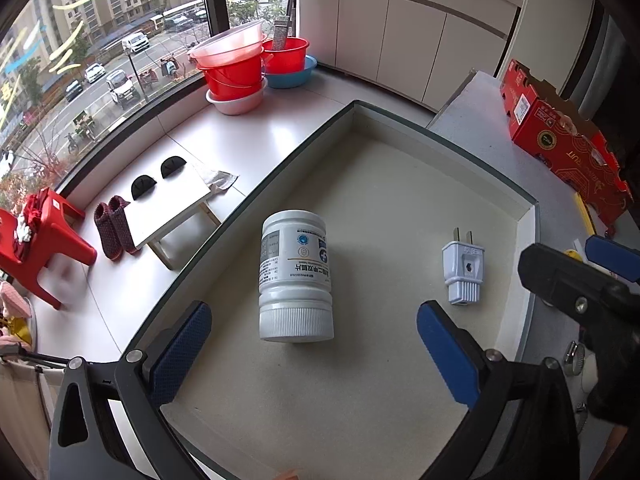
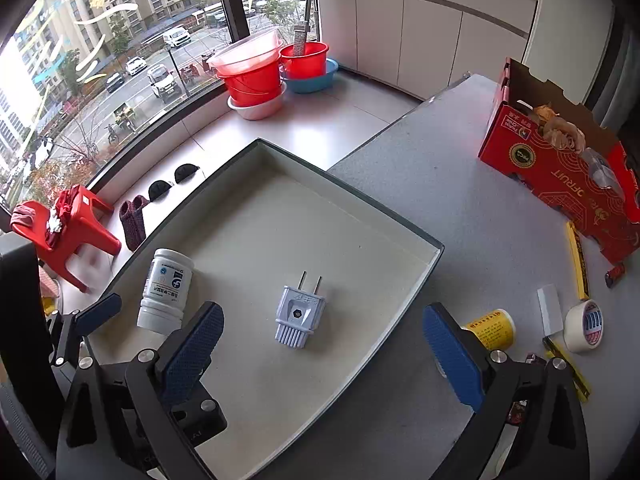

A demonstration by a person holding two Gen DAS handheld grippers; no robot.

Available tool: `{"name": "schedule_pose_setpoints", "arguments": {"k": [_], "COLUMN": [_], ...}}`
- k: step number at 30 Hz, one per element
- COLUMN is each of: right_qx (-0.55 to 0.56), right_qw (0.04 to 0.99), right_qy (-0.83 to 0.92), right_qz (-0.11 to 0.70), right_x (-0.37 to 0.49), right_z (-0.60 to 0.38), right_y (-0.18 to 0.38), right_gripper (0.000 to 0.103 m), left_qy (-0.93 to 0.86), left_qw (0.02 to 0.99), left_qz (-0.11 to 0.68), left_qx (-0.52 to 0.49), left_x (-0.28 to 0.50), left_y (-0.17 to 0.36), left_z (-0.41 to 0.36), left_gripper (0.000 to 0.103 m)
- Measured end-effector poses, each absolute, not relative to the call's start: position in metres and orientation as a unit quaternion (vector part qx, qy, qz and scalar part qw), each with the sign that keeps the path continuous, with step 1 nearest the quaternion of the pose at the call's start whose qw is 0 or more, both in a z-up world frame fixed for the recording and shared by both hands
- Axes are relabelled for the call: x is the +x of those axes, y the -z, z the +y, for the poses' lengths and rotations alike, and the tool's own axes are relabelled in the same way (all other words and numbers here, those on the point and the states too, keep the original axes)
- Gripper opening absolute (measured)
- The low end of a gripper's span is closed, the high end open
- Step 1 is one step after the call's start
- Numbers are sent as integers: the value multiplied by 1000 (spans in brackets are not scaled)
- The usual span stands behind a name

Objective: Organize rigid objects
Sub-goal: 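Withdraw both grippers from the tray back over the table, then grasp the brown ring dish with the left gripper while the right grasps the white block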

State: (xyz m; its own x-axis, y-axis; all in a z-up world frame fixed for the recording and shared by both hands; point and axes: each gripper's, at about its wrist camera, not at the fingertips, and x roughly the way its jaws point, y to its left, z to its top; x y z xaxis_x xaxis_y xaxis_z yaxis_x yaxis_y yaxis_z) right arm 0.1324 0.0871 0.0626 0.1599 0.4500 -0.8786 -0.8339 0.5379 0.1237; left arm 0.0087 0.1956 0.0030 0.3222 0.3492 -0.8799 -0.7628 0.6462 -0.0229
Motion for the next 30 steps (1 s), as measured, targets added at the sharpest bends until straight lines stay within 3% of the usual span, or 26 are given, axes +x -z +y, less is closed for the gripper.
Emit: {"name": "schedule_pose_setpoints", "arguments": {"k": [10, 21, 30], "right_qx": [-148, -48, 26], "right_qw": [787, 818, 831], "right_qy": [-363, -212, -150], "right_qz": [478, 533, 534], "right_x": [123, 122, 129], "right_z": [-61, -237, -300], "right_y": [-74, -24, -17], "right_gripper": [100, 100, 100], "left_qy": [-255, -134, -94], "left_qw": [825, 835, 848], "left_qz": [449, 513, 521], "left_qx": [-230, -144, -37], "left_x": [-2, 36, 68], "left_y": [-30, 9, 14], "left_z": [111, -33, -115], "left_gripper": [103, 103, 103]}}
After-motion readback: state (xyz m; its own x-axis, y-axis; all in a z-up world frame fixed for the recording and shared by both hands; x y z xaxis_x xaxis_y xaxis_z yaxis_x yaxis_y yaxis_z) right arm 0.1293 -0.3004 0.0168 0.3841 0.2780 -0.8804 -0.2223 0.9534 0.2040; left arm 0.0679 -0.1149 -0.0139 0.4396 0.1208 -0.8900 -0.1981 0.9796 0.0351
